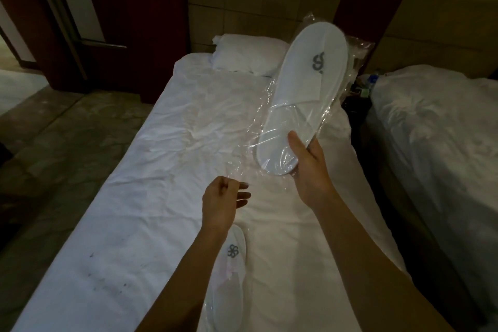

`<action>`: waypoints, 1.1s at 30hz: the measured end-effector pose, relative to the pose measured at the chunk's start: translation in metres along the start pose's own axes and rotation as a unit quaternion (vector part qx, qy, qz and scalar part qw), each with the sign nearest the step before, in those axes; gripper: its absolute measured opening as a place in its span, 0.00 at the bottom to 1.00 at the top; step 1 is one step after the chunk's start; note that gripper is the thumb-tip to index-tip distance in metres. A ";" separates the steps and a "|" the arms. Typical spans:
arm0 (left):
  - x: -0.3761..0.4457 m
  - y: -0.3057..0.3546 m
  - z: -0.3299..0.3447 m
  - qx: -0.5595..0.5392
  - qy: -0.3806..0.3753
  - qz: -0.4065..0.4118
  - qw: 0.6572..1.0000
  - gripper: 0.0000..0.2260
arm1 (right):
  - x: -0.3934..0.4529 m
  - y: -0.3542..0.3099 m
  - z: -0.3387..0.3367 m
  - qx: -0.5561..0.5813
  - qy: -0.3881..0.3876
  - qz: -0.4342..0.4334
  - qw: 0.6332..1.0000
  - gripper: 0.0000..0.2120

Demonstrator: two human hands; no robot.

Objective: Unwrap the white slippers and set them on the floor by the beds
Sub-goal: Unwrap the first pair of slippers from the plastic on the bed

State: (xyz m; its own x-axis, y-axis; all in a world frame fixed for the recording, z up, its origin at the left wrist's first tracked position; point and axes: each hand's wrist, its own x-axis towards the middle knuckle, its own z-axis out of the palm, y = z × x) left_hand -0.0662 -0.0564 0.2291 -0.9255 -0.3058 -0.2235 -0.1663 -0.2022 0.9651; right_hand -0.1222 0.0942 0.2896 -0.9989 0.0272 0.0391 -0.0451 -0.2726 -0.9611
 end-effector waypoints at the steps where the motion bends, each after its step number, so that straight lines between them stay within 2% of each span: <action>1: 0.000 -0.002 -0.003 0.005 -0.010 0.001 1.000 0.09 | 0.000 0.000 0.000 0.001 0.006 0.006 1.000 0.14; 6: -0.001 -0.003 -0.007 -0.015 -0.016 -0.003 1.000 0.09 | 0.001 -0.003 0.003 0.003 0.021 0.020 1.000 0.10; 10: 0.001 0.008 -0.008 -0.162 0.079 -0.002 0.984 0.07 | -0.001 -0.006 0.005 0.004 0.014 0.018 1.000 0.09; 12: 0.003 0.014 -0.010 -0.202 0.115 0.005 0.973 0.08 | -0.002 -0.008 0.006 0.003 0.012 0.015 1.000 0.12; 16: 0.007 0.021 -0.008 -0.109 0.144 0.104 0.978 0.06 | -0.003 -0.011 0.007 -0.016 0.000 0.005 1.000 0.08; 18: 0.009 0.033 -0.004 -0.066 0.121 0.149 0.979 0.05 | -0.004 -0.013 0.009 -0.021 -0.011 0.001 1.000 0.07; 19: 0.012 0.039 -0.003 -0.046 0.096 0.157 0.982 0.08 | -0.004 -0.013 0.010 -0.024 -0.019 -0.001 1.000 0.07; 22: 0.021 0.065 0.003 0.016 -0.007 0.119 0.993 0.22 | -0.006 -0.016 0.016 -0.029 -0.040 -0.003 0.999 0.09; 23: 0.023 0.073 0.004 0.019 -0.042 0.104 0.994 0.23 | -0.006 -0.016 0.018 -0.025 -0.048 -0.002 0.999 0.10; 25: 0.025 0.082 0.003 -0.001 -0.098 0.105 0.990 0.17 | -0.007 -0.015 0.023 -0.021 -0.069 -0.002 0.997 0.11; 28: 0.026 0.085 -0.003 -0.009 -0.136 0.130 0.982 0.11 | -0.009 -0.013 0.029 -0.039 -0.087 -0.004 0.995 0.11; 30: 0.027 0.081 -0.007 -0.029 -0.137 0.120 0.983 0.08 | -0.009 -0.009 0.033 -0.057 -0.082 -0.007 0.995 0.12; 33: 0.029 0.076 -0.011 -0.061 -0.114 0.103 0.986 0.11 | -0.008 -0.003 0.040 -0.107 -0.045 -0.010 0.993 0.17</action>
State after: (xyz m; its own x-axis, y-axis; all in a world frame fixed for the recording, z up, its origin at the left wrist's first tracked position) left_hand -0.1021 -0.0908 0.2944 -0.9901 -0.1379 0.0262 0.0634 -0.2724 0.9601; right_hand -0.1151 0.0565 0.3035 -0.9956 -0.0586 0.0732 -0.0695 -0.0627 -0.9956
